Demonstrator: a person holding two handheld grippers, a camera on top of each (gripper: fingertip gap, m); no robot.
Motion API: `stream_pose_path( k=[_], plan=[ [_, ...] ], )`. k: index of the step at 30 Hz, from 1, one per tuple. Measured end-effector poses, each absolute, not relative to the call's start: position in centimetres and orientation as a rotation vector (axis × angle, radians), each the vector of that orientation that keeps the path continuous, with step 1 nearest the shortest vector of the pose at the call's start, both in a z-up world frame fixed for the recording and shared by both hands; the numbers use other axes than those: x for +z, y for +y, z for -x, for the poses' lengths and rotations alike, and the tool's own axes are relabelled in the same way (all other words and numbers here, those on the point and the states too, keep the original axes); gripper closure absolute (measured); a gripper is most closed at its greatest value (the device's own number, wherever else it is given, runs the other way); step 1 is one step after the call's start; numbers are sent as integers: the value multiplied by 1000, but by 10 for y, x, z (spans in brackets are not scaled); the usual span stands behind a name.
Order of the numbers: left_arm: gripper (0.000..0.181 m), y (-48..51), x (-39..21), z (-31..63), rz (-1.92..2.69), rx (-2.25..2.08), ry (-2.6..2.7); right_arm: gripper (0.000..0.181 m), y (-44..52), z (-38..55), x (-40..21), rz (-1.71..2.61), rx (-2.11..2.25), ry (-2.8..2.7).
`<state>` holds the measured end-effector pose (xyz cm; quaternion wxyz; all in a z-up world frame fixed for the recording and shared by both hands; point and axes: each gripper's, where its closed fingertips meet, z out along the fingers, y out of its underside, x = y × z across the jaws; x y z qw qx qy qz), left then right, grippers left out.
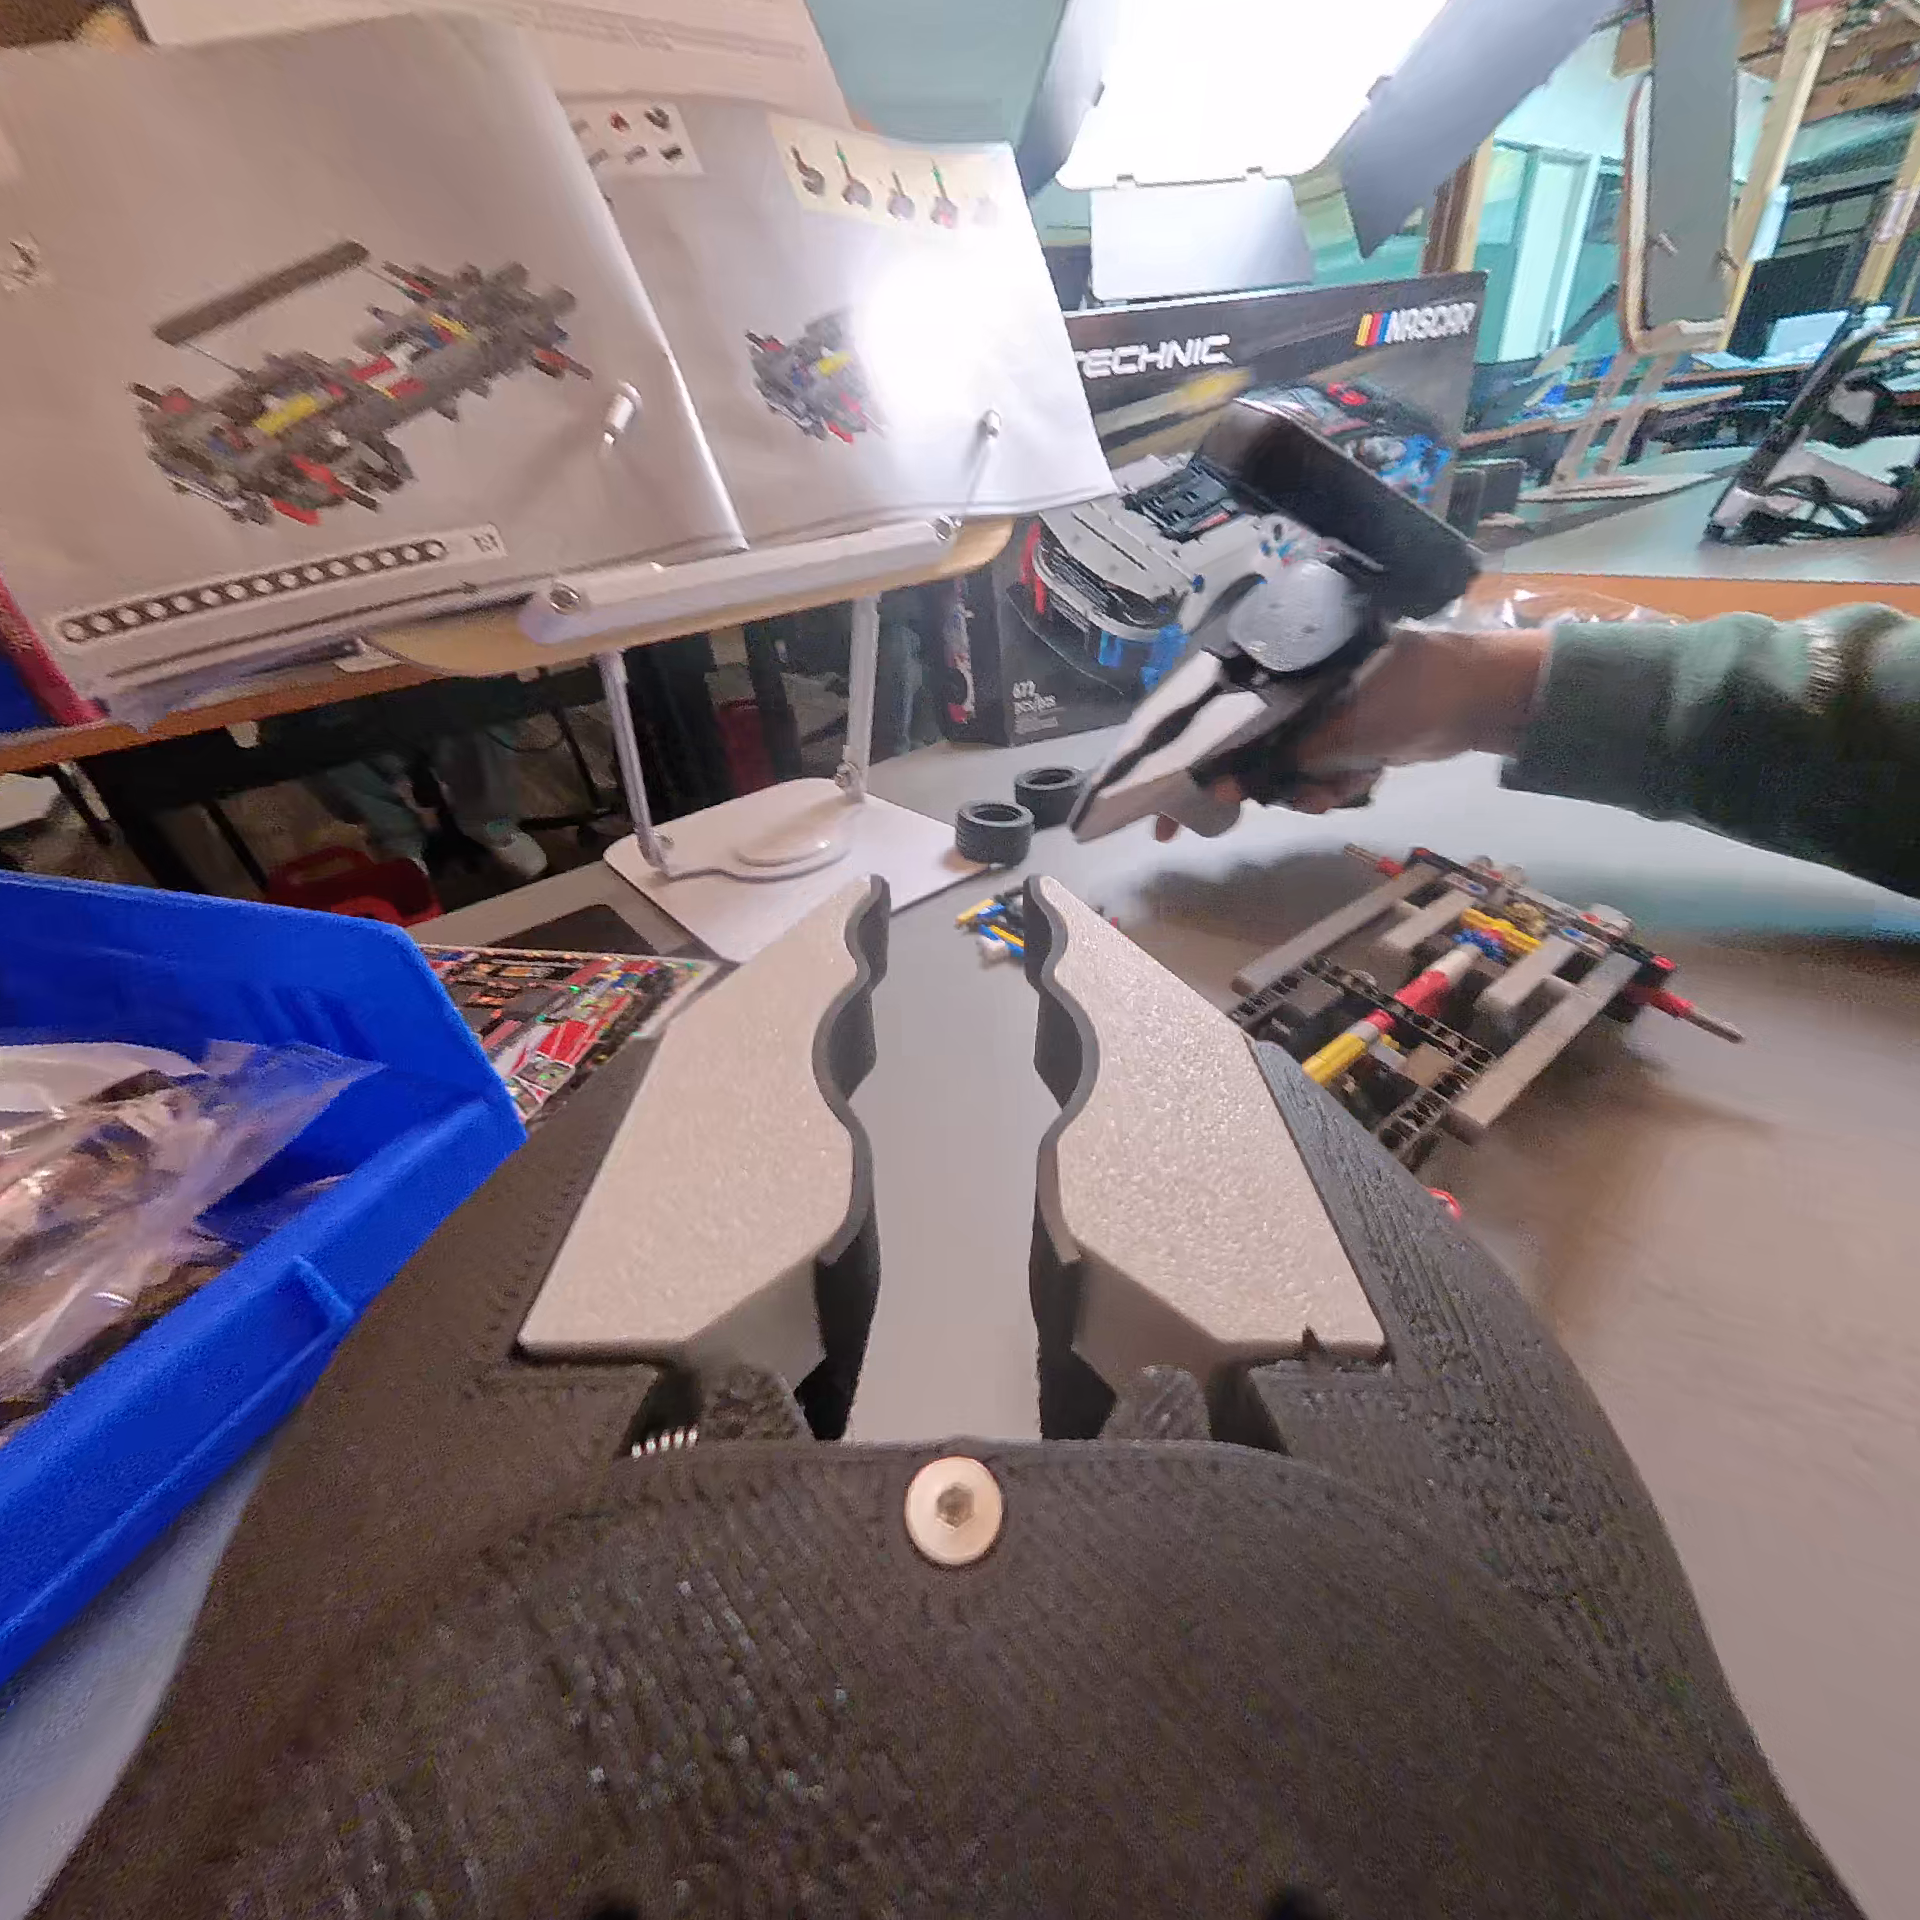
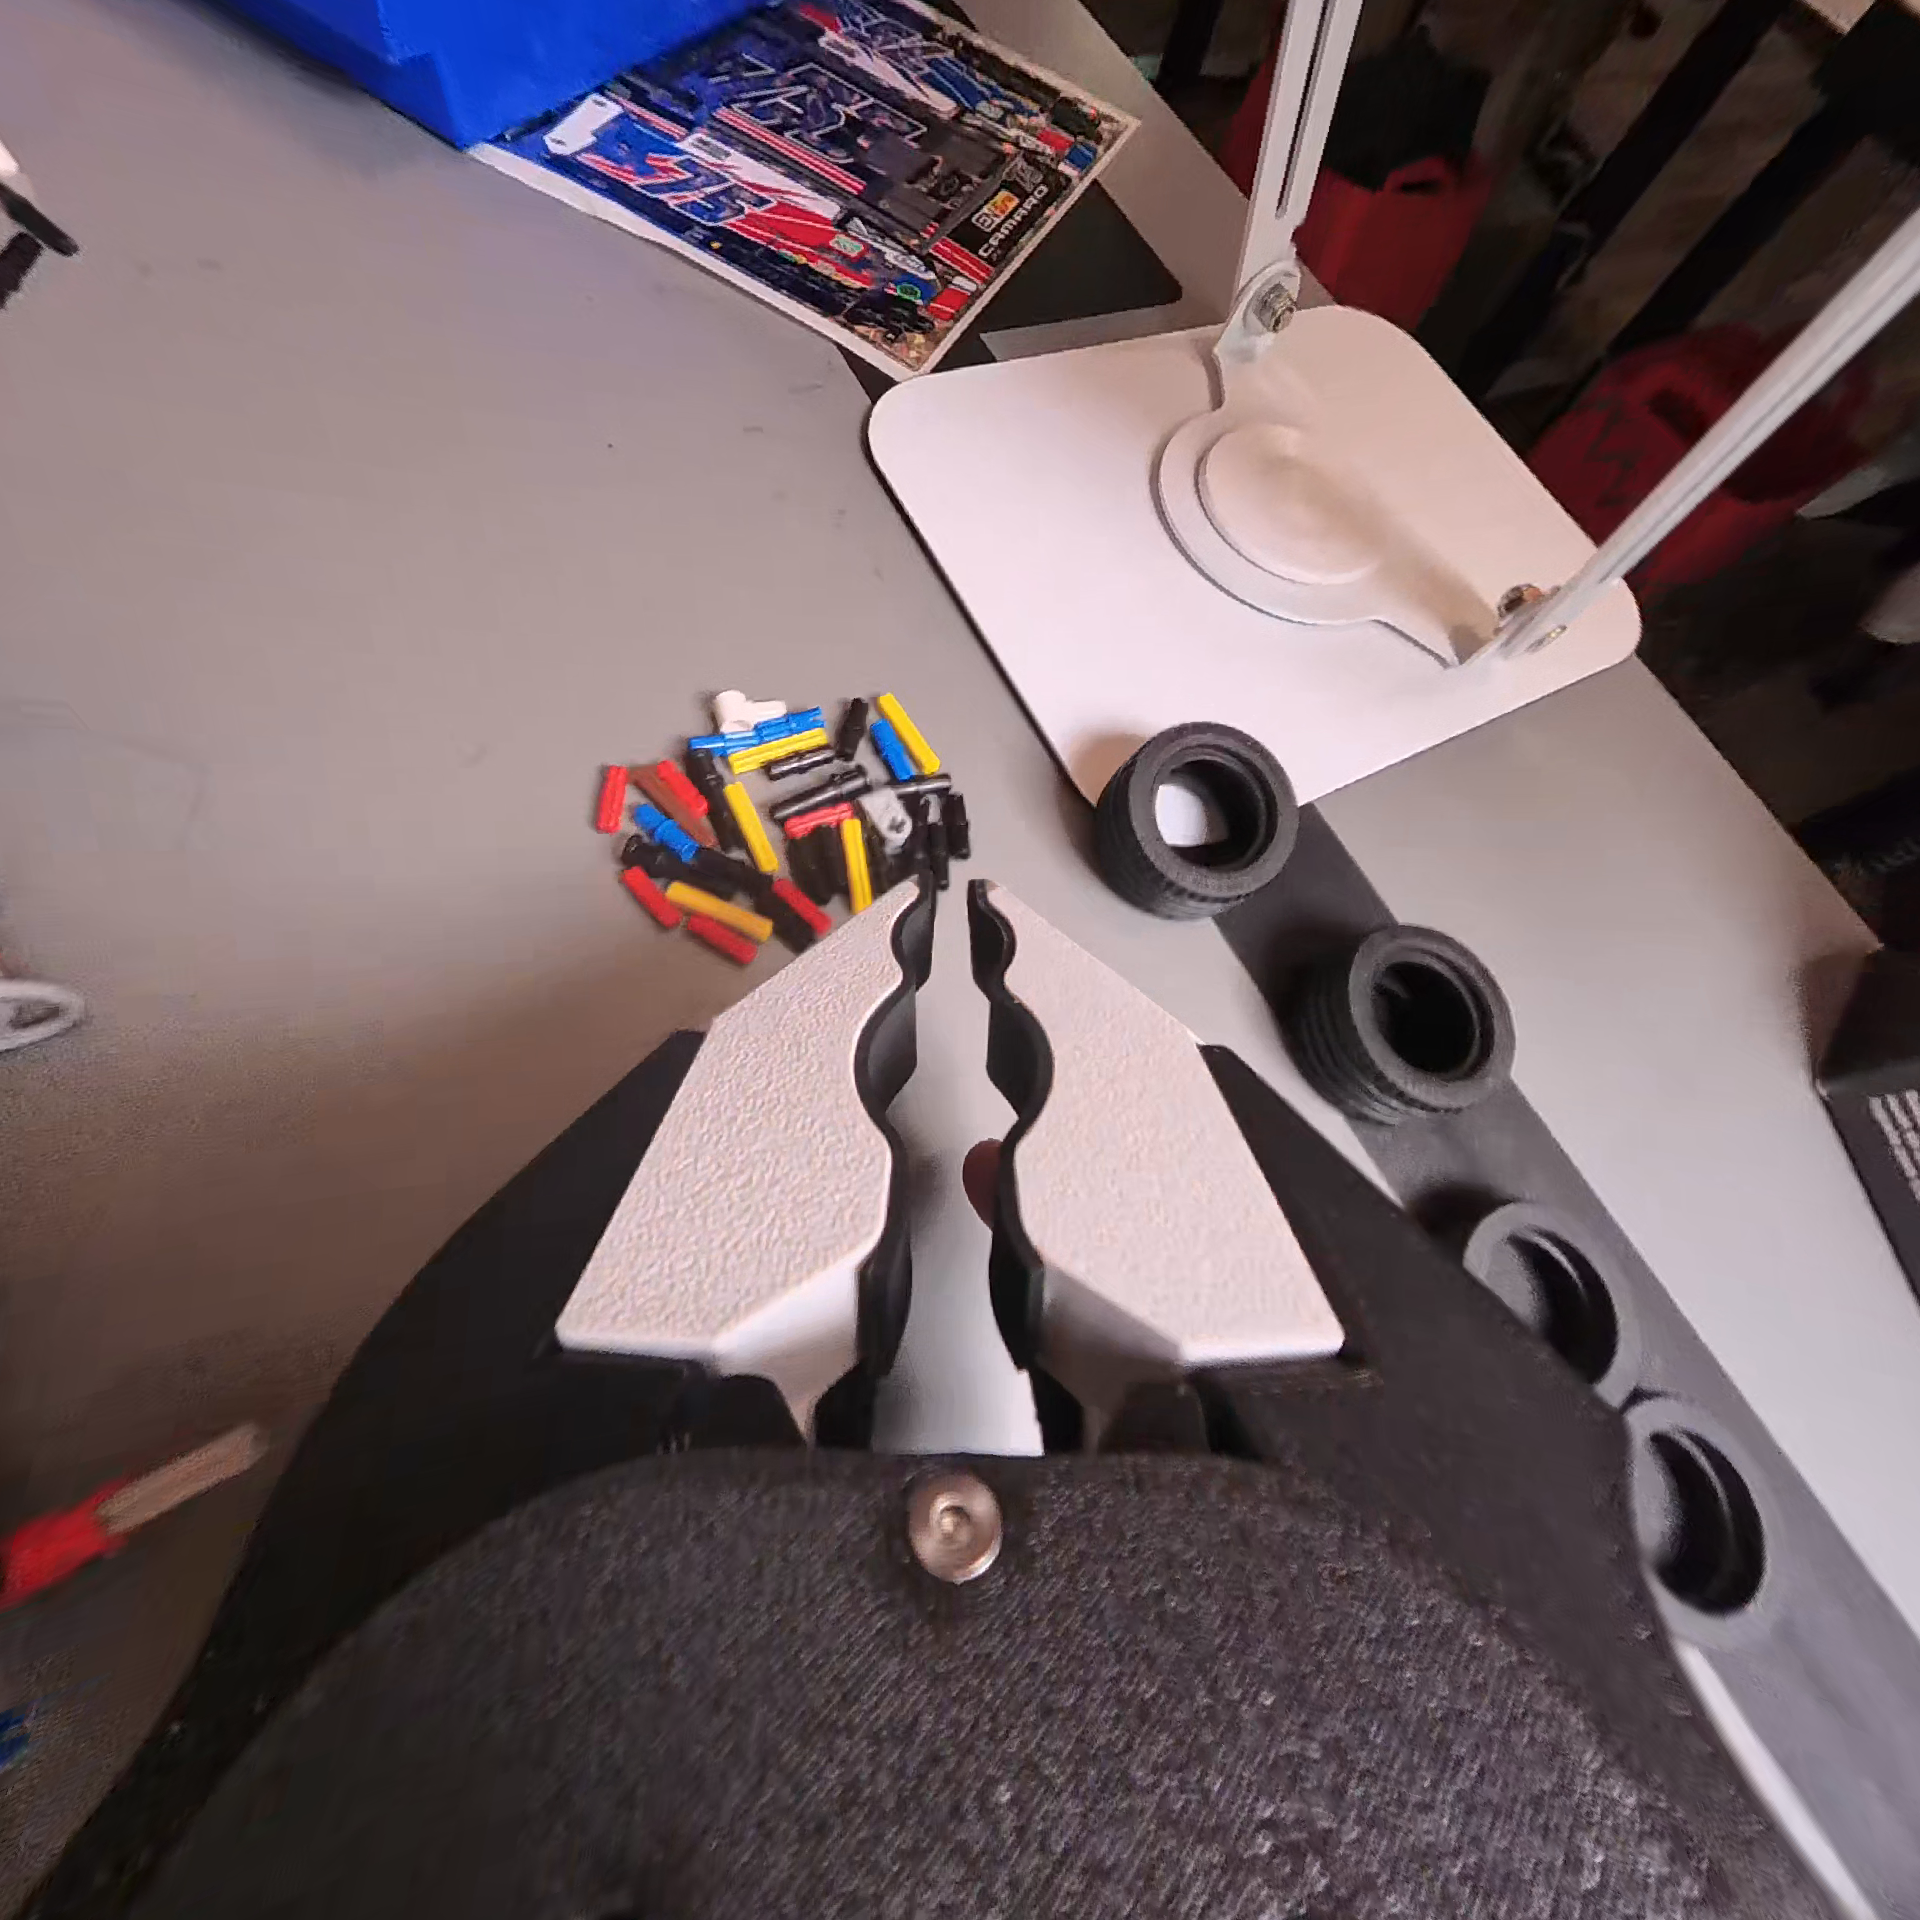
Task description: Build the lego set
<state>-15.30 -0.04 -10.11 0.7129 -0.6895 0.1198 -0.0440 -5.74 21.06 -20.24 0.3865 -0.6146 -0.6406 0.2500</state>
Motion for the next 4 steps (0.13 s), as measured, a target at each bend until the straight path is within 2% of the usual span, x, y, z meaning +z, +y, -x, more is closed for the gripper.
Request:
stream_pose_path(
  k=[1, 4],
  plan=[
    [157, -2, -105, 150, 1538, -106, 277, 178, 214, 63, -205, 1567, 621, -1654],
    [157, 0, -113, 144, 1567, -120, 311, 177, 221, 77, -213, 1582, 603, -1741]
  ],
)
